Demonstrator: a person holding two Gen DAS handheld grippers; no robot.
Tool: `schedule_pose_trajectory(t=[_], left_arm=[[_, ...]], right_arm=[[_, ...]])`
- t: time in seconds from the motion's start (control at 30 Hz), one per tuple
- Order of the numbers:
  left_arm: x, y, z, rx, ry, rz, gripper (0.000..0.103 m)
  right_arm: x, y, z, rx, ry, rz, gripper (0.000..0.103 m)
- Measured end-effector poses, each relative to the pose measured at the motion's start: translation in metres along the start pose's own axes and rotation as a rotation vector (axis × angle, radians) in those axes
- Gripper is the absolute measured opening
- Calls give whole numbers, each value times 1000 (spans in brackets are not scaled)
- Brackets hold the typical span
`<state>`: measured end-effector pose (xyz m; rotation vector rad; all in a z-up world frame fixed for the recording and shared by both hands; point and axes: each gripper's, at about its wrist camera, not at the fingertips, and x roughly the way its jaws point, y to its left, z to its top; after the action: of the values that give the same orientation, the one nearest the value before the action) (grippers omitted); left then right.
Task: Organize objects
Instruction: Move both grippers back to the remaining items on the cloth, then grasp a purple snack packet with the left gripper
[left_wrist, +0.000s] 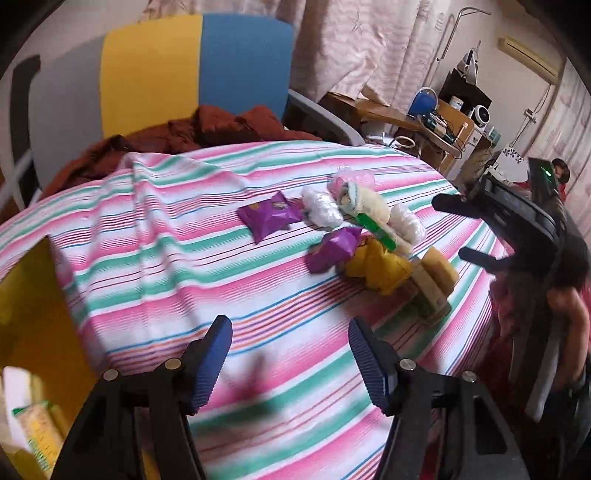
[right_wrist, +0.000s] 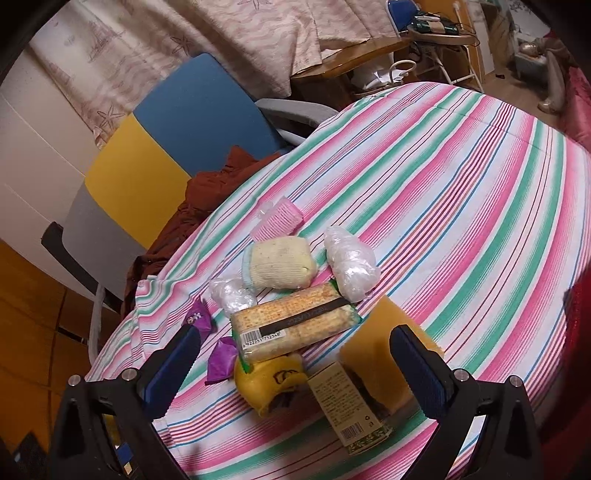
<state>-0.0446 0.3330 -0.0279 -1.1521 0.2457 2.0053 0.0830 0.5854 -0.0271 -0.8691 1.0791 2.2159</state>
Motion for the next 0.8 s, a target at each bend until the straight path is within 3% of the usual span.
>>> schedule_pose_trajectory(t=[0.47, 0.6, 0.8], left_arm=[[84, -7, 49, -39, 85, -197, 66], [101, -9, 58, -38, 103, -217, 65], [130, -13, 66, -10, 144, -229, 57]], right_arm=[[7, 0, 2, 12, 29, 73, 103], [10, 2, 2, 4, 43, 82, 103], [14, 4, 2, -10, 60, 86, 103]])
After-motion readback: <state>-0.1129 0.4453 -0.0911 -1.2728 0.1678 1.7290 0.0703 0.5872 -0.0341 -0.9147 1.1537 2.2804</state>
